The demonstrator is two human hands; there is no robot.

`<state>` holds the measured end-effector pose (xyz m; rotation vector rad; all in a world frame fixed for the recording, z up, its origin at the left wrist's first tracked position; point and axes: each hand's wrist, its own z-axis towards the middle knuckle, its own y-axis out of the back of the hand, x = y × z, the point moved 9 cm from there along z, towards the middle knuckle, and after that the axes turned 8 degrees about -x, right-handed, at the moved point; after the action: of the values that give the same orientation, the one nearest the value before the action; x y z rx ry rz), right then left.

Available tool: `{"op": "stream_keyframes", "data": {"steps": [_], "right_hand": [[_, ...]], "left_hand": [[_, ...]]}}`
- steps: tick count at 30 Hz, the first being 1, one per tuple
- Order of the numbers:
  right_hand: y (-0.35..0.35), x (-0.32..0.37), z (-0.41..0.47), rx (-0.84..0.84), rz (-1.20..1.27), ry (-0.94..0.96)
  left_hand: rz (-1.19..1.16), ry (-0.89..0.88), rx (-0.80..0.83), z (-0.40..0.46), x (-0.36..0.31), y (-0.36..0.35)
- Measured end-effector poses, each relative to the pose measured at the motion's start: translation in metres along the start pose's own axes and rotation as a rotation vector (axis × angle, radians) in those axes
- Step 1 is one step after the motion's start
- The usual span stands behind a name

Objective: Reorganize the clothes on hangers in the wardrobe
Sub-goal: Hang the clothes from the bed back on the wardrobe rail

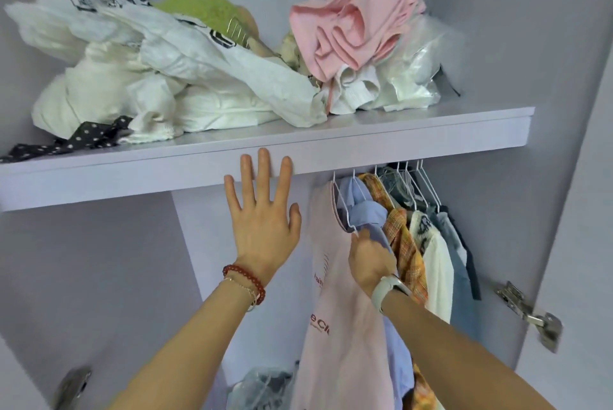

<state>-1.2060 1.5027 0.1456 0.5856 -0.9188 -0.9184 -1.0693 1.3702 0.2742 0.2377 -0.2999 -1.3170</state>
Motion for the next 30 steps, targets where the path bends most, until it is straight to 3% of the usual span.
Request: {"op": "stream_keyframes", "data": {"steps": [10, 13, 19, 26, 30], "right_hand": [[-0.012, -0.010, -0.012, 0.125, 0.277, 0.003], [-0.010, -0.021, -0.023, 0.138, 0.204, -0.041], [0.018, -0.026, -0.016, -0.072, 0.090, -0.138], [0.021, -0.032, 0.007, 0.076, 0.051, -0.084], [0.029, -0.040, 0.009, 0.039, 0.154, -0.076]], "left_hand": [[0.000, -0.001, -0.008, -0.001, 0.001, -0.005], [-0.099, 0.045, 0.008, -0.003, -0.001, -0.001], [-0.145, 0.011, 0.075, -0.004, -0.001, 0.004], [-0.154, 0.014, 0.066, -0.004, 0.000, 0.011], [-0.269, -0.184, -0.033, -0.019, -0.034, 0.012]]}}
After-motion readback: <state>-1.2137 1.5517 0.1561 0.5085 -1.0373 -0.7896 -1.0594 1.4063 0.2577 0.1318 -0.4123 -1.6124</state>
